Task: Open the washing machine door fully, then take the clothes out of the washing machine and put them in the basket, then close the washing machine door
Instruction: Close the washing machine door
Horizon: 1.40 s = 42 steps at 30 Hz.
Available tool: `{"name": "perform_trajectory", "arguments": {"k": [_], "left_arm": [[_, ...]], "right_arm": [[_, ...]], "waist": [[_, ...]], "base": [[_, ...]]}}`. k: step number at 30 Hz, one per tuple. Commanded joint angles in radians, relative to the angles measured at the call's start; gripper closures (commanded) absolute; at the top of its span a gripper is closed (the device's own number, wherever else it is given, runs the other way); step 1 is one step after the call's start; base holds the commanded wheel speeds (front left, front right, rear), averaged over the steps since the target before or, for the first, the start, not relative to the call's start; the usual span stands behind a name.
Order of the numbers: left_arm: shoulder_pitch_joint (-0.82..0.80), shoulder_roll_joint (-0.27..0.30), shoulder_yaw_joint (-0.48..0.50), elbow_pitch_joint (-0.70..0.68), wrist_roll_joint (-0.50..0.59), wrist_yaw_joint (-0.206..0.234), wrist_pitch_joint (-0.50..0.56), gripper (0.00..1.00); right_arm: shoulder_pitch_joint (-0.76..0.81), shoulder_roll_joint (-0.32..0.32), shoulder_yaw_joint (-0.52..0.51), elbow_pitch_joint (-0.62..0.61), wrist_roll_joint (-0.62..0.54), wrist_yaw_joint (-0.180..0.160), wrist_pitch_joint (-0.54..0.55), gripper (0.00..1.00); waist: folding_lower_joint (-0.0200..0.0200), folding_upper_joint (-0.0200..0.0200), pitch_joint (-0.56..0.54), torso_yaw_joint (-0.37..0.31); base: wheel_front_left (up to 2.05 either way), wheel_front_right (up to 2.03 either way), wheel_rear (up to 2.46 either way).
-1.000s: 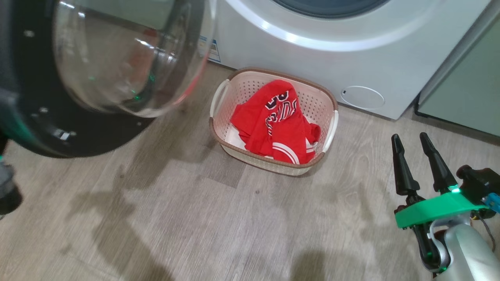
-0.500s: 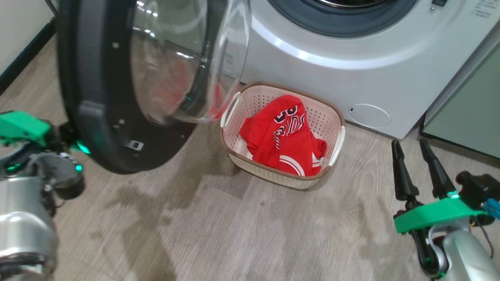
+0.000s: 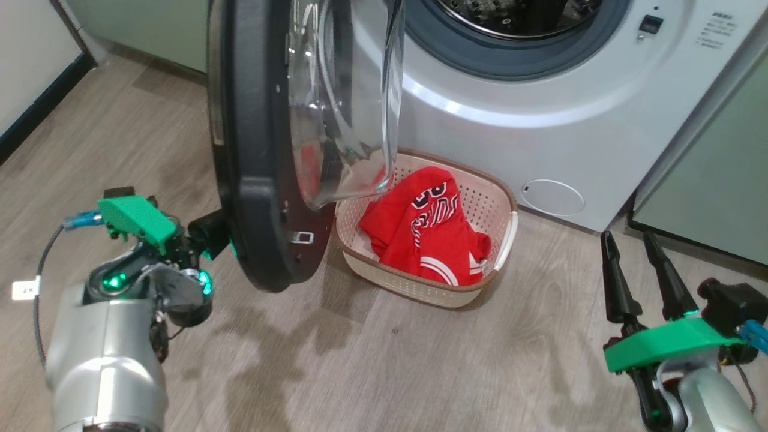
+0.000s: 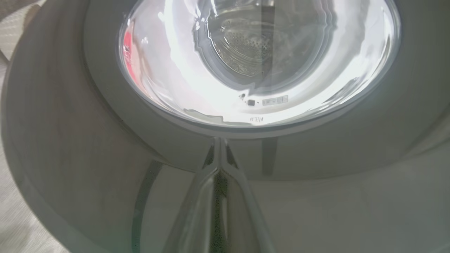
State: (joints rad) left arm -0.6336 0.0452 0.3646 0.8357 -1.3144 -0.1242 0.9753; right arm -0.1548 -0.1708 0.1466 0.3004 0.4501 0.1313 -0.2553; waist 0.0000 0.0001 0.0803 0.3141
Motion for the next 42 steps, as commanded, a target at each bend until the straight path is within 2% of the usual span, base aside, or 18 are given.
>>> {"name": "perform_trajectory", "arguments": {"k": [1,6,14,18,20,28,35,42], "left_arm": [[-0.019,0.021,0.011,-0.041,-0.011,-0.006,-0.006,1.00],[-0.013,0.006,-0.041,-0.054,-0.056,-0.006,-0.031,1.00],[-0.013,0.005,-0.239,-0.061,-0.236,-0.006,-0.129,1.00],[-0.004,0.005,-0.343,-0.099,-0.288,-0.006,-0.201,1.00],[-0.009,0.005,-0.365,-0.100,-0.298,-0.006,-0.238,1.00],[-0.047,0.005,-0.413,-0.069,-0.324,-0.006,-0.324,1.00],[-0.082,0.008,-0.408,-0.031,-0.315,-0.006,-0.389,1.00],[-0.112,0.011,-0.390,-0.001,-0.304,-0.006,-0.438,1.00]], "right_arm": [[0.008,-0.004,0.014,-0.031,0.000,-0.001,-0.006,0.00],[0.015,-0.003,0.014,-0.030,-0.001,-0.001,-0.006,0.00],[0.005,-0.003,0.022,-0.028,-0.001,-0.001,-0.006,0.00],[0.000,-0.005,0.020,-0.028,0.000,-0.001,-0.006,0.00],[-0.004,-0.005,0.023,-0.028,0.000,-0.001,-0.006,0.00],[-0.024,0.000,0.029,-0.031,0.000,-0.001,-0.006,0.00],[-0.028,0.005,0.026,-0.032,0.002,-0.001,-0.006,0.00],[-0.026,0.010,0.023,-0.035,0.001,-0.001,-0.006,0.00]], "waist": [[0.0000,-0.0001,-0.004,-0.005],[0.0000,-0.0001,-0.014,-0.031],[0.0000,-0.0001,-0.007,-0.110],[0.0000,-0.0001,0.009,-0.165],[0.0000,-0.0001,0.015,-0.192],[0.0000,-0.0001,0.044,-0.317],[0.0000,-0.0001,0.063,-0.415],[0.0000,-0.0001,0.070,-0.473]], "base": [[0.00,0.00,0.00],[0.00,0.00,0.00],[0.00,0.00,0.00],[0.00,0.00,0.00],[0.00,0.00,0.00],[0.00,0.00,0.00],[0.00,0.00,0.00],[0.00,0.00,0.00]]}}
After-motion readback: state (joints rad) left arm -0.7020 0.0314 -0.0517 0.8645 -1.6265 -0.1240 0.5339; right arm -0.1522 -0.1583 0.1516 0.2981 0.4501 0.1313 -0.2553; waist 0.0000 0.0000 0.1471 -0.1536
